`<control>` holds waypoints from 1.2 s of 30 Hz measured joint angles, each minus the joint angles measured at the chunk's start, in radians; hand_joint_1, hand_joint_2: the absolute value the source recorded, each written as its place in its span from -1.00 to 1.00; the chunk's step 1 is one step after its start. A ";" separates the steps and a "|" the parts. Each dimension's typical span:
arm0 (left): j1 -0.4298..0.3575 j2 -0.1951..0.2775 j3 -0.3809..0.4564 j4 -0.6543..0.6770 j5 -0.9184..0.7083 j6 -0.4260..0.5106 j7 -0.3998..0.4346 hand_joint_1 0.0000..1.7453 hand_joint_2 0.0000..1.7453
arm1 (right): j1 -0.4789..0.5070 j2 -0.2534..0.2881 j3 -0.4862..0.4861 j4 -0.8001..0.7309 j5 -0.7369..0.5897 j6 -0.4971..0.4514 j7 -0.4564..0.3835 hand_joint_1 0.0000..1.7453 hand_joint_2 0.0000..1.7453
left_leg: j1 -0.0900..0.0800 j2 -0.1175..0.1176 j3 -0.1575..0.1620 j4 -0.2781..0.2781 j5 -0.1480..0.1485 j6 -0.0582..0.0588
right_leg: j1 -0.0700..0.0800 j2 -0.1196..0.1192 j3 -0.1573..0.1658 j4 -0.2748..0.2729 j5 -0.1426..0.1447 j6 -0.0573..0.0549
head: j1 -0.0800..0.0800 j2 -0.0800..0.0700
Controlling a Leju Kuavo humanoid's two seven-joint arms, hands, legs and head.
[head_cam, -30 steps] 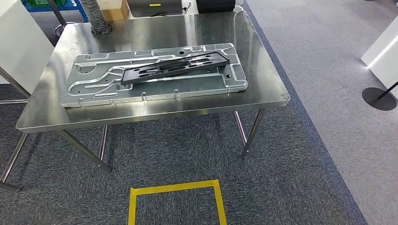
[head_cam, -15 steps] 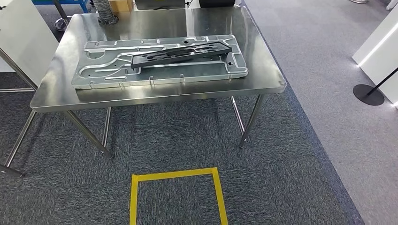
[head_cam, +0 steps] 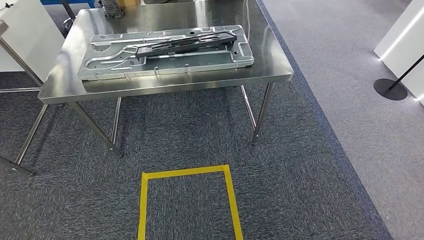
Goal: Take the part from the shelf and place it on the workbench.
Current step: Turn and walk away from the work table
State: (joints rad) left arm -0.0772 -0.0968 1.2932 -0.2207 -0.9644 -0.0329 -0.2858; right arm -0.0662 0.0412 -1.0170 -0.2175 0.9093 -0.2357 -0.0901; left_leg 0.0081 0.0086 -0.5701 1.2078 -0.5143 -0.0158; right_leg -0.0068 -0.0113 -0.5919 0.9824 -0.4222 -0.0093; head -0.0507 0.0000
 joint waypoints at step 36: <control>0.001 0.000 -0.018 0.000 -0.024 -0.042 0.088 -1.00 -1.00 | -0.005 0.023 -0.069 0.011 -0.086 0.236 0.131 -1.00 -1.00 | 0.002 -0.003 0.069 -0.224 0.019 0.031 | 0.003 0.003 0.076 -0.005 -0.057 0.028 | 0.000 0.000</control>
State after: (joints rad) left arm -0.0763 -0.0973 1.2757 -0.2205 -0.9884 -0.0748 -0.1973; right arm -0.0710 0.0643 -1.0864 -0.2068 0.8233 0.0005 0.0405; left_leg 0.0101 0.0059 -0.5009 0.9835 -0.4950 0.0148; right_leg -0.0035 -0.0088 -0.5156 0.9773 -0.4789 0.0192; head -0.0507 0.0000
